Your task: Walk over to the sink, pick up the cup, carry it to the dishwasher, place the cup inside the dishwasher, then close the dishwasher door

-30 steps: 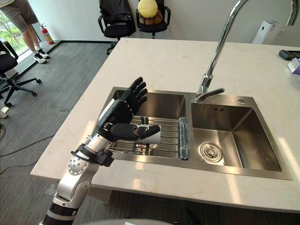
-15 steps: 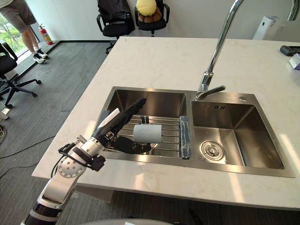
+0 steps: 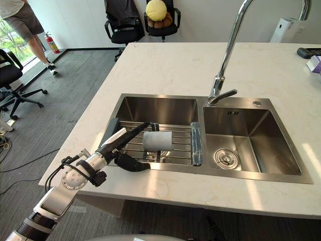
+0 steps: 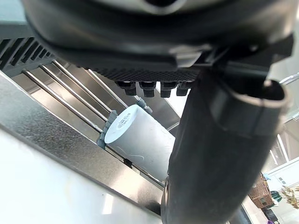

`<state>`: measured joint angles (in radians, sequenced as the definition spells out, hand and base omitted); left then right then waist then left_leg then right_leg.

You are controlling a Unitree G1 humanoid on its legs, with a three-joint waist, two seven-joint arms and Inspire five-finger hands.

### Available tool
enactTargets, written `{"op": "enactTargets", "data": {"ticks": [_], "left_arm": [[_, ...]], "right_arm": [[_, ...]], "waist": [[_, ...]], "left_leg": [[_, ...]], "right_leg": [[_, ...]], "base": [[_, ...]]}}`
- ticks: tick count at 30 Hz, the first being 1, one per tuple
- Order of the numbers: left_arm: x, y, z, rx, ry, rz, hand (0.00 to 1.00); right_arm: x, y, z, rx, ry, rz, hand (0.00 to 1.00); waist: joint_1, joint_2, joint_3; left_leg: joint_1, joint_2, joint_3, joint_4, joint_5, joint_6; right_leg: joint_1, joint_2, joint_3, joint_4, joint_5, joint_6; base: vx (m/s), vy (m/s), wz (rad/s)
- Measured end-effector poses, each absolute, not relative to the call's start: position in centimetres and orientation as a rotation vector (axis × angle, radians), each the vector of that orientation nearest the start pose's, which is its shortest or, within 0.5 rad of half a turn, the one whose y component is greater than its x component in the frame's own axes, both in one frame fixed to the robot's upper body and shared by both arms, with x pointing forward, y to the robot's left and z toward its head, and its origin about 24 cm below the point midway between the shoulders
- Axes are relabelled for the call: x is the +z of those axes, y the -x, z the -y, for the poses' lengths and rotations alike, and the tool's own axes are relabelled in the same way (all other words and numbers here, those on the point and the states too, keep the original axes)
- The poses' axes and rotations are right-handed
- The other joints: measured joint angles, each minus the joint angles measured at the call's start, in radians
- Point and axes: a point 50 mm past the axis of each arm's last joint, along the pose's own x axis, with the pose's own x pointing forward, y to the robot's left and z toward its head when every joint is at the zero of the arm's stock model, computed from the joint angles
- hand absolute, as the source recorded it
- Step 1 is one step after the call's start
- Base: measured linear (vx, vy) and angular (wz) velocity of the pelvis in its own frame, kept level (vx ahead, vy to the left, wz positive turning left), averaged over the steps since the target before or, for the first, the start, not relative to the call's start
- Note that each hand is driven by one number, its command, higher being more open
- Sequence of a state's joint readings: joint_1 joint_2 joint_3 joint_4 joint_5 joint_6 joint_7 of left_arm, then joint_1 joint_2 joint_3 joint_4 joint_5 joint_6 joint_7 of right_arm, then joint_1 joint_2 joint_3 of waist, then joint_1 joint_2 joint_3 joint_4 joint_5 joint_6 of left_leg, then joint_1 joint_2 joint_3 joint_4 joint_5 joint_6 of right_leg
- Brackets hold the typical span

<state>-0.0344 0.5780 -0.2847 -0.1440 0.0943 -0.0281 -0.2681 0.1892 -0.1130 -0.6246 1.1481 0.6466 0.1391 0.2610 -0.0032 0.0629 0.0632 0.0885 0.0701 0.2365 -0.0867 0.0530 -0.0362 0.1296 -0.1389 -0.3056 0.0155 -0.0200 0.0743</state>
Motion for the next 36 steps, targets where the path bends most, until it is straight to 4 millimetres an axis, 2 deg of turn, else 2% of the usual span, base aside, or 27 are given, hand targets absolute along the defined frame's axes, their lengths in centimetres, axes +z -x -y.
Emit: {"op": "enactTargets", "data": {"ticks": [9, 14, 21, 25, 36], "left_arm": [[7.5, -25.3, -16.9, -0.564, -0.687, 0.058, 1.0], [8.2, -25.4, -17.0, -0.473, -0.676, 0.145, 1.0], [10.2, -26.2, -15.3, -0.438, -0.598, 0.287, 1.0], [10.8, -26.5, -14.8, -0.466, -0.592, 0.308, 1.0], [9.0, -26.3, -14.4, -0.564, -0.635, 0.19, 1.0]], "right_arm": [[-16.5, -1.9, 24.0, -0.812, -0.97, -0.95, 1.0], [-16.4, -2.3, 24.1, -0.806, -0.973, -0.939, 1.0], [-16.6, -1.9, 23.7, -0.811, -0.98, -0.947, 1.0], [-16.7, -1.2, 23.4, -0.822, -0.984, -0.964, 1.0], [-16.6, -1.6, 23.4, -0.809, -0.98, -0.961, 1.0]], "waist": [[-0.013, -0.002, 0.005], [-0.014, -0.001, 0.013], [-0.013, -0.004, 0.014], [-0.013, -0.005, 0.014], [-0.025, -0.007, 0.015]], "left_leg": [[0.001, 0.0, 0.009, -0.001, -0.001, -0.002], [0.004, 0.002, 0.019, 0.0, -0.003, -0.004], [0.006, 0.005, 0.028, 0.0, -0.003, -0.004], [0.006, 0.007, 0.038, 0.0, -0.004, -0.004], [0.013, 0.014, 0.054, 0.0, -0.004, -0.005]], "right_leg": [[0.008, 0.004, 0.007, -0.024, 0.014, 0.005], [0.012, 0.01, 0.016, -0.036, 0.021, 0.004], [0.007, 0.008, 0.035, -0.03, 0.023, 0.005], [-0.002, 0.01, 0.046, -0.026, 0.023, 0.005], [-0.007, 0.017, 0.053, -0.021, 0.024, 0.004]], "base": [[0.0, -0.003, -0.02], [-0.01, -0.017, -0.06], [-0.02, -0.007, -0.03], [-0.02, -0.015, -0.07], [0.0, -0.004, -0.03]]}}
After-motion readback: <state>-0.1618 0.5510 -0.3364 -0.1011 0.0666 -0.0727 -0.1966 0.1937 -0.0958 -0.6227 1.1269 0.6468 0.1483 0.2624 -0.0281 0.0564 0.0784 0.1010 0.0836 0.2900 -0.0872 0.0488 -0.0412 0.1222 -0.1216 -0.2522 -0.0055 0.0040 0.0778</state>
